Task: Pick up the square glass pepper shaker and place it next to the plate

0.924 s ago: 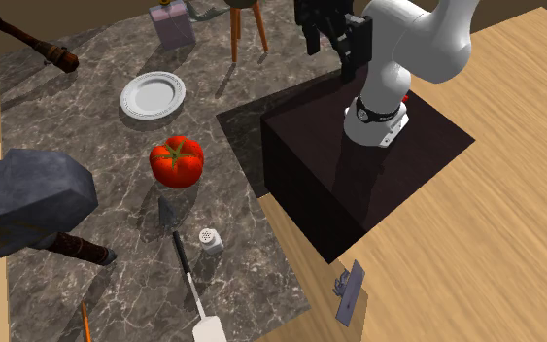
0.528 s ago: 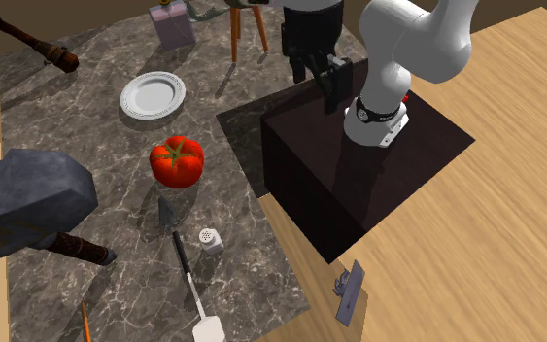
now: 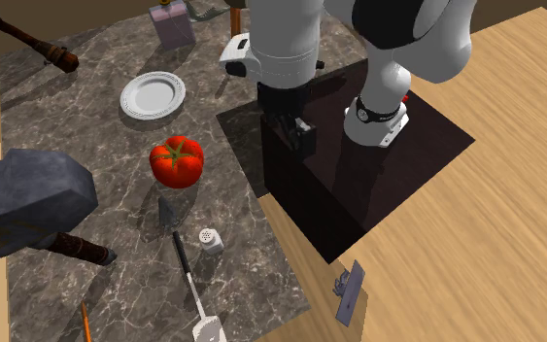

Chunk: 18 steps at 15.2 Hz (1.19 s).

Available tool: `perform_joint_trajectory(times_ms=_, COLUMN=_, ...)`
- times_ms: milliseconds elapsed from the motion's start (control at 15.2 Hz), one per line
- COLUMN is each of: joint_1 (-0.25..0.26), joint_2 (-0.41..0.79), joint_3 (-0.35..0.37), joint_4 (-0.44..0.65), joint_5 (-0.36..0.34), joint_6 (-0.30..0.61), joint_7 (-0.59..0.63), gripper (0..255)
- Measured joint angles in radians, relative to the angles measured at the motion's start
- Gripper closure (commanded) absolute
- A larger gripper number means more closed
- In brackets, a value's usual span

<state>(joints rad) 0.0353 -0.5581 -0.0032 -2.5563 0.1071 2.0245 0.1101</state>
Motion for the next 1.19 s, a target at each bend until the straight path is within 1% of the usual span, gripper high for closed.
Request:
perform_joint_trajectory(times_ms=132, joint_1=0.002, joint_2=0.050, joint_3=0.012, joint_4=-0.018, joint_5=-0.002, joint_6=0.092, joint_7=0.006, gripper=0)
perform_joint_trajectory(times_ms=396, joint_1=0.001, joint_2=0.198, joint_3=0.028, joint_4=-0.006, joint_5=-0.013, joint_6=0.274, joint_7=0.013, gripper=0)
perform_joint_trajectory(times_ms=660, joint_1=-0.003, joint_2=0.344, joint_3=0.047, joint_4=0.032, joint_5=-0.038, joint_6=0.431, joint_7=0.036, gripper=0)
perform_joint_trajectory(times_ms=924, joint_1=-0.010, joint_2=0.516, joint_3=0.059, joint_4=0.099, joint_5=-0.085, joint_6=0.582, joint_7=0.074, gripper=0)
perform_joint_trajectory(times_ms=1056, joint_1=-0.010, joint_2=0.582, joint_3=0.061, joint_4=0.124, joint_5=-0.118, joint_6=0.647, joint_7=0.103, gripper=0)
perform_joint_trajectory(times_ms=1188, joint_1=-0.008, joint_2=0.671, joint_3=0.055, joint_4=0.183, joint_5=-0.158, joint_6=0.700, joint_7=0.133, gripper=0)
